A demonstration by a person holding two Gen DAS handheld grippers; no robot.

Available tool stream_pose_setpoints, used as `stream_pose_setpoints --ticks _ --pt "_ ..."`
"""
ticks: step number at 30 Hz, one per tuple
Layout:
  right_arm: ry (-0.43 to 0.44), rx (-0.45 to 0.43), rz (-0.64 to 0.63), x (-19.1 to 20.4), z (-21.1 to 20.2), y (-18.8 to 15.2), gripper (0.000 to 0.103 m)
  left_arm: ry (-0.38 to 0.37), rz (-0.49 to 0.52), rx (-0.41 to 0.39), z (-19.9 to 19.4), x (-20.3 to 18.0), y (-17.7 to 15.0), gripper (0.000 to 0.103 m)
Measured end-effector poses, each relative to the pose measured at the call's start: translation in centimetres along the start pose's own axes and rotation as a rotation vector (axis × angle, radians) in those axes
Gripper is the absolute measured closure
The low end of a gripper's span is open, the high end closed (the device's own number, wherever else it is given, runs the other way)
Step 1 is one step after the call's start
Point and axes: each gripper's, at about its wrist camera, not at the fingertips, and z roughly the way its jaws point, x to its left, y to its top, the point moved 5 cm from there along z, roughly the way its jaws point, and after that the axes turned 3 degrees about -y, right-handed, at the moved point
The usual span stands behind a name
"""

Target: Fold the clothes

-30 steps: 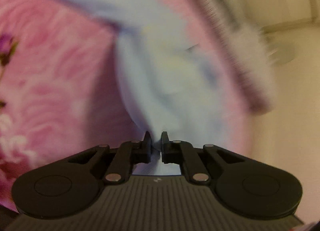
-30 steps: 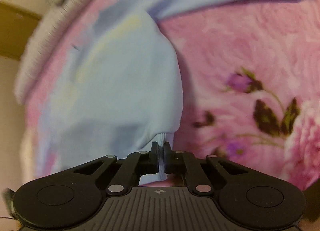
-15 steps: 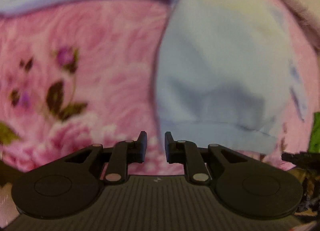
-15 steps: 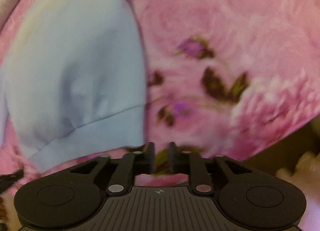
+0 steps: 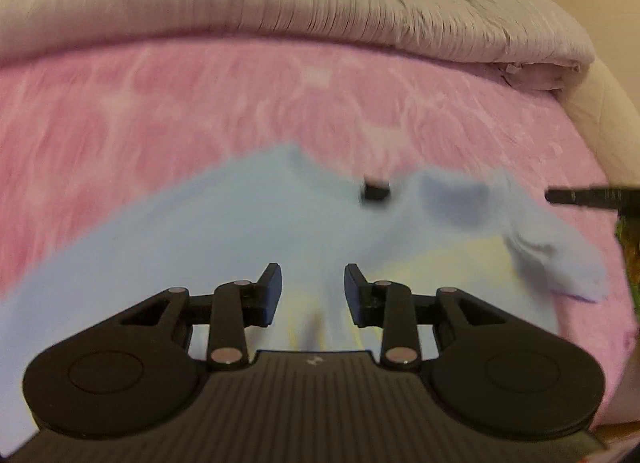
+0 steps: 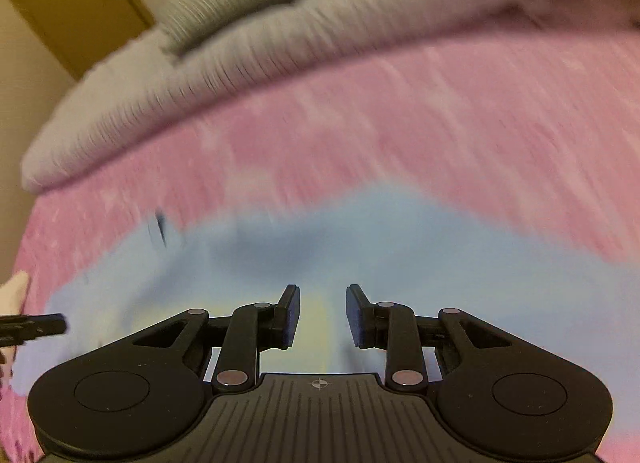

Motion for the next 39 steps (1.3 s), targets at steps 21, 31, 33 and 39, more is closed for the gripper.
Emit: stream_pose_setpoints --ticks 21,31,33,39 --pt "0.089 0.184 -0.192 3.2 16.4 0.8 0.046 0.019 0.282 0.076 11.3 6.6 4.1 0.067" --pt "0.088 -0.199 -0.412 5.6 10.0 4.7 0.097 0.109 0.27 -0.393 3.7 6.6 5.2 0.102" --pt "0.043 -0.276 -0.443 5.9 10.5 5.2 0.096 0.178 0.229 -0.301 6.2 7.4 5.4 0.099" --pt "-0.083 -0.052 -0.197 2.9 15.7 5.8 0.093 0.359 0.055 -0.165 9.5 10.1 5.8 0.097"
